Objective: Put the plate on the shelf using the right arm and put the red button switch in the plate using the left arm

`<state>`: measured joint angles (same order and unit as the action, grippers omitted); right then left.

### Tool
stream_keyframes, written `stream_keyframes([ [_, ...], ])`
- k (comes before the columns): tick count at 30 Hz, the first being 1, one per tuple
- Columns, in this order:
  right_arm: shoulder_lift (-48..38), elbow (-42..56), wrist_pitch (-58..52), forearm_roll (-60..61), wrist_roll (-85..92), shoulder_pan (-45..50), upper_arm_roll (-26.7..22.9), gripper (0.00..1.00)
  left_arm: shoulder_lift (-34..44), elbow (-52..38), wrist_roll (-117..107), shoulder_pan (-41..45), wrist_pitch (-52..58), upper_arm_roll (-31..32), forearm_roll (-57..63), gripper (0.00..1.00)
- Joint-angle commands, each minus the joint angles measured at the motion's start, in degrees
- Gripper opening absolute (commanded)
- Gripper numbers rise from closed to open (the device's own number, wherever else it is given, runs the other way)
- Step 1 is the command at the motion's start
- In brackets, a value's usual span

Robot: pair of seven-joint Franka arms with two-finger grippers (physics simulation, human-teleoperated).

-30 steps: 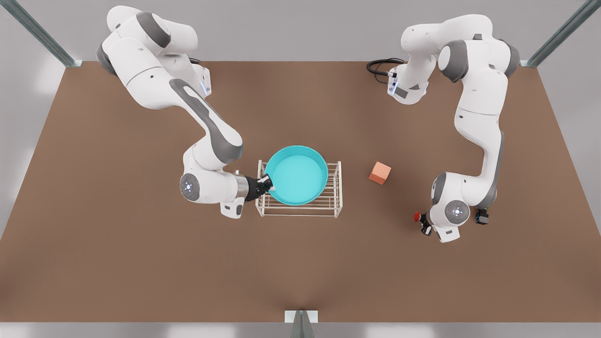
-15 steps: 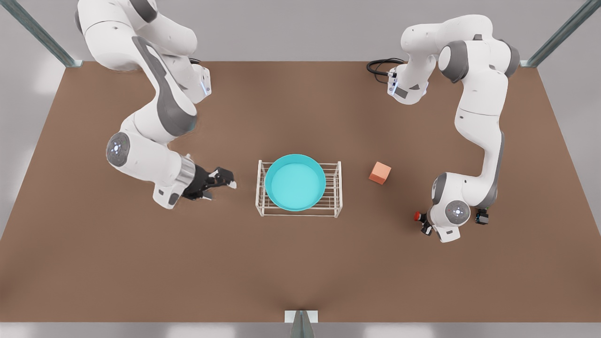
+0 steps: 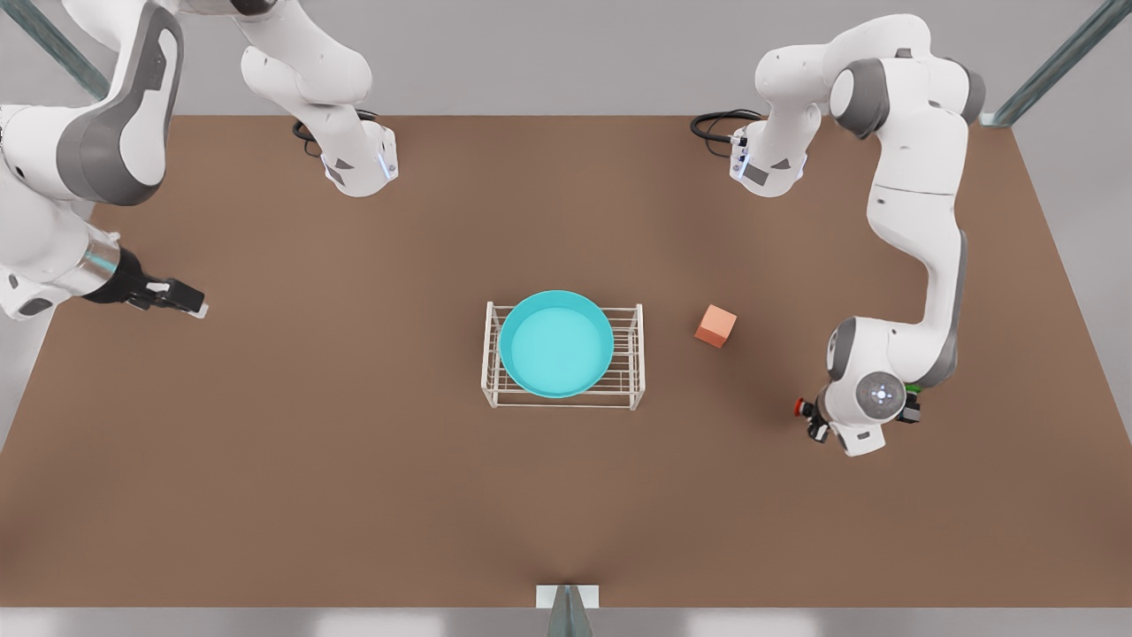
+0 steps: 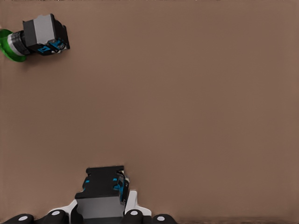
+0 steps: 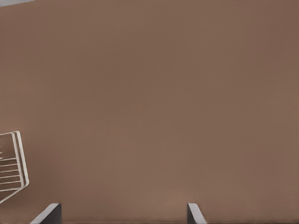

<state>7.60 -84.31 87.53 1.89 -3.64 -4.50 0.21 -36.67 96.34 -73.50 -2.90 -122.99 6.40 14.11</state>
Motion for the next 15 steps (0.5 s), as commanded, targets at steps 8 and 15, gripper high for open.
stream_keyframes([
  [8,4.00,2.13,4.49,-0.58,0.30,4.68,0.06,1.00,8.45,-3.18,2.75,0.09,16.02,2.48,-9.63,0.48],
  [15,3.91,2.22,4.32,-0.66,0.30,4.68,0.06,1.00,15.13,-4.41,-5.68,0.17,25.60,10.91,-15.52,0.48],
])
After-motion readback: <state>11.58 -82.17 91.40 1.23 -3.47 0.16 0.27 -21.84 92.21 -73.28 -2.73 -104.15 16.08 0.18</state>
